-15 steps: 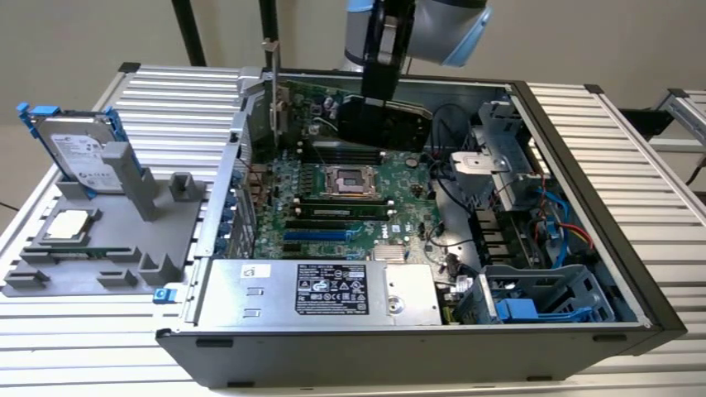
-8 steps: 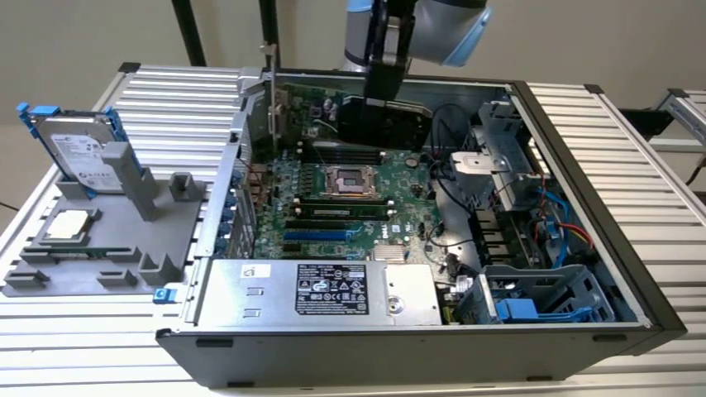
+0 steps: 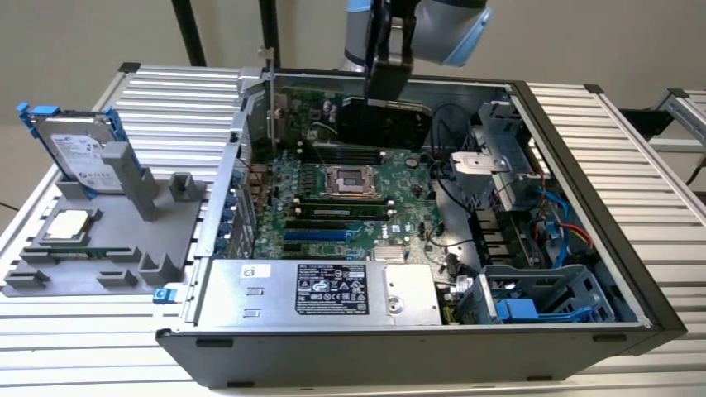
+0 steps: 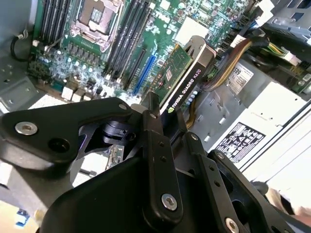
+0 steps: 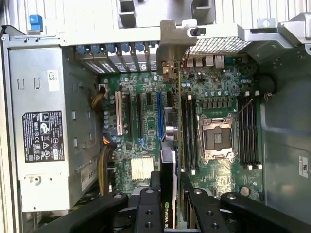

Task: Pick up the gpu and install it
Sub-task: 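Insert the gpu into the slot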

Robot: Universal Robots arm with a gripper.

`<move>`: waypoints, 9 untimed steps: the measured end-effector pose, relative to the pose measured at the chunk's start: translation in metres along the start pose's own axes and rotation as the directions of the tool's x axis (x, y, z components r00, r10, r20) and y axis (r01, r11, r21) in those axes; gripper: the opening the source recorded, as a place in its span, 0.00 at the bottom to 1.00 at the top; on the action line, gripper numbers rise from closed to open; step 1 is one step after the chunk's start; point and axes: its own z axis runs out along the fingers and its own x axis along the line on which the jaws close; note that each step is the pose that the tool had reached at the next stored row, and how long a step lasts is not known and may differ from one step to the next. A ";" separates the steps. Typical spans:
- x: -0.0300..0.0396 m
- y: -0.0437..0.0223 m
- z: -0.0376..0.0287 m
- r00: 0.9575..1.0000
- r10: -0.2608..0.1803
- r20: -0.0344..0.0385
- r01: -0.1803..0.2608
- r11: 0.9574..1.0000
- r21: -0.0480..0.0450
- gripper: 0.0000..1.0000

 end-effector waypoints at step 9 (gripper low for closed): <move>0.0000 -0.0001 0.0004 0.999 -0.032 -0.001 0.032 0.999 0.009 0.00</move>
